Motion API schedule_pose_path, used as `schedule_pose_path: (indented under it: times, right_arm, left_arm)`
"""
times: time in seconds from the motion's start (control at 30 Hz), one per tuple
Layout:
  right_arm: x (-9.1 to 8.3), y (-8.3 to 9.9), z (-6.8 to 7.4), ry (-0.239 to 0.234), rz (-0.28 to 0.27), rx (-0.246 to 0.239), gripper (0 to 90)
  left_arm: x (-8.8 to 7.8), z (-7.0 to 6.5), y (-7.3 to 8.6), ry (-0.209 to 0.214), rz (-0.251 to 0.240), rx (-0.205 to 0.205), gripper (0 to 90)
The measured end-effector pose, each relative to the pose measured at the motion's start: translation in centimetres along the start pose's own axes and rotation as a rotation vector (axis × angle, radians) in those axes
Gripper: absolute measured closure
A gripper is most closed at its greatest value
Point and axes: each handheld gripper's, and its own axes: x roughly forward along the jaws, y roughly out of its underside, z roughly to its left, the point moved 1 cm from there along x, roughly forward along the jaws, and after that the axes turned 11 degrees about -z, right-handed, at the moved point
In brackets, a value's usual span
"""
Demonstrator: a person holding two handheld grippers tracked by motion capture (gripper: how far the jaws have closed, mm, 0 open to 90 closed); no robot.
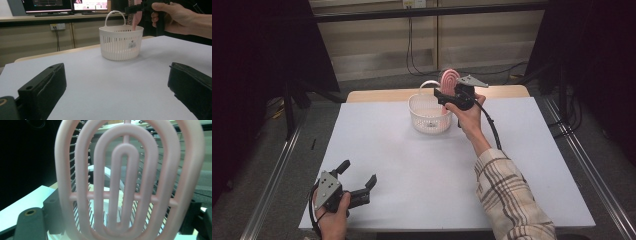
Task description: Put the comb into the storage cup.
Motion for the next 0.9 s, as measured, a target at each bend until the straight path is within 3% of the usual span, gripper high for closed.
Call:
schedule_pose_path:
  times: [0.9]
  right_arm:
    - [-2.1, 0.0, -1.6, -0.026, 0.025, 0.06, 18.0]
  left_arm:
    - [0.1, -0.1, 0.1, 0.002, 0.004, 0.001, 2.0]
